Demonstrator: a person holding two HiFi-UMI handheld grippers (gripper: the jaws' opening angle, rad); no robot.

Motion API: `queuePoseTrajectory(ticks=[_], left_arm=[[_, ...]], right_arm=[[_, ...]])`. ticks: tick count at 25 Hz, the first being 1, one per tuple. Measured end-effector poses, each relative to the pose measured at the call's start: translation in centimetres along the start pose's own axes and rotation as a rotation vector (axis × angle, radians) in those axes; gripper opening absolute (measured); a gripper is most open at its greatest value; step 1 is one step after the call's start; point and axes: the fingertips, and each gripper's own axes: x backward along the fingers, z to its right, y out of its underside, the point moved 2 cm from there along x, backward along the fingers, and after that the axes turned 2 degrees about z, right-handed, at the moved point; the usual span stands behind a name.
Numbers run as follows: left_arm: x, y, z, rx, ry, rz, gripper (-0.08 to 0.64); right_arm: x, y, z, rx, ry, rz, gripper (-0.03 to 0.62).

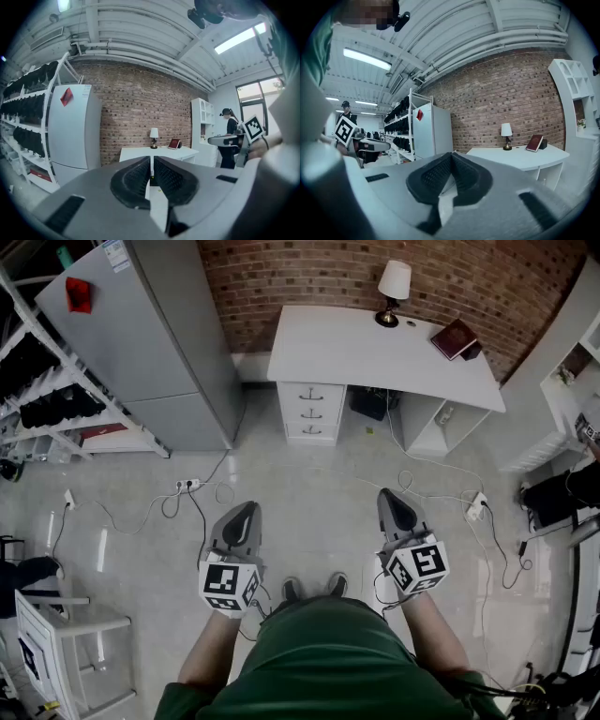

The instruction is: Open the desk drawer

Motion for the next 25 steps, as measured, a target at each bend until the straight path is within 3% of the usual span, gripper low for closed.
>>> queuePoseTrajectory(ticks=[15,25], left_arm=[[-2.9,0.5,7.3,0.036,-0.038,-0.027,0.017],[-6.3,1.1,7.9,0.058,-0.038,-0.053,0.017]], right_arm=[[2.4,0.7,7.0,-0.045,-0.057,-0.008,0.000],[1.2,1.7,10.5,-0.061,-0.035,-0.025,0.000]])
